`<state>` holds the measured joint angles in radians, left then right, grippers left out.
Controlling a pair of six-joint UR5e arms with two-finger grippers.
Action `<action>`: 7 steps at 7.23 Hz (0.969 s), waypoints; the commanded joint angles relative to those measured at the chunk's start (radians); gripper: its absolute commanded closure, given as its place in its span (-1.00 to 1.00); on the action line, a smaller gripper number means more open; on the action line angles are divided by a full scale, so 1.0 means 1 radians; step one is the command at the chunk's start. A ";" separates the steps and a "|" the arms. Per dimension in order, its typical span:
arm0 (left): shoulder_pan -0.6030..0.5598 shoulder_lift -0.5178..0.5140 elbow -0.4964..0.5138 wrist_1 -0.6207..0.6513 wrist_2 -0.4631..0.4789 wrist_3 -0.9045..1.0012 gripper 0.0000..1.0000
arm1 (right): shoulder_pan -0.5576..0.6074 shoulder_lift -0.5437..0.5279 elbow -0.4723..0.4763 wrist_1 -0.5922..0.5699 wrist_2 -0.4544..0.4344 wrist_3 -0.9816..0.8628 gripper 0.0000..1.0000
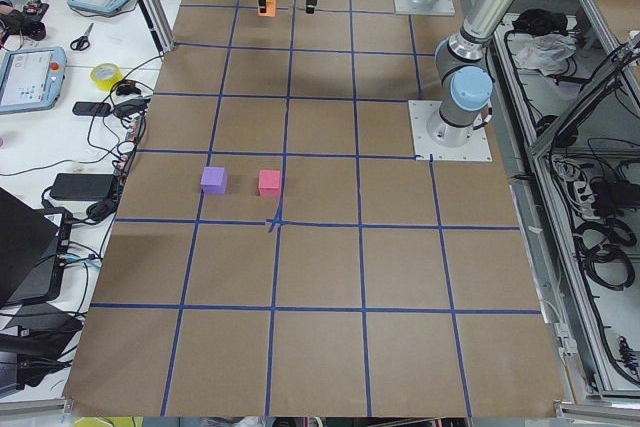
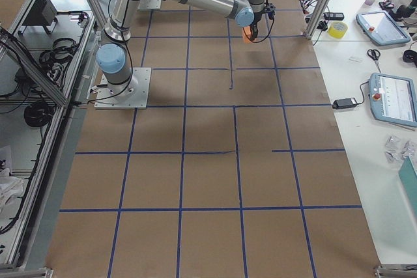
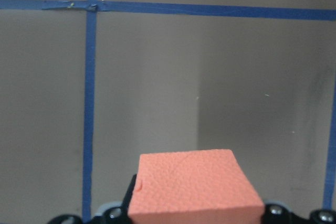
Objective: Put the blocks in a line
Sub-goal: 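Carry the orange cube with the right gripper toward the table centre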
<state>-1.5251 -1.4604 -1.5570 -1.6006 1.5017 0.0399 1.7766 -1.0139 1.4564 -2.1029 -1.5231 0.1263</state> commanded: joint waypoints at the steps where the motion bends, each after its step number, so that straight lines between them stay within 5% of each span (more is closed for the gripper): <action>1: -0.001 0.000 0.000 0.001 0.000 0.000 -1.00 | 0.087 0.099 -0.085 -0.009 -0.005 0.010 1.00; 7: 0.002 0.002 0.000 -0.004 0.000 0.002 -1.00 | 0.159 0.206 -0.154 -0.009 -0.005 0.231 1.00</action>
<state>-1.5243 -1.4595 -1.5570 -1.6036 1.5018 0.0413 1.9351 -0.8143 1.3033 -2.1124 -1.5294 0.3108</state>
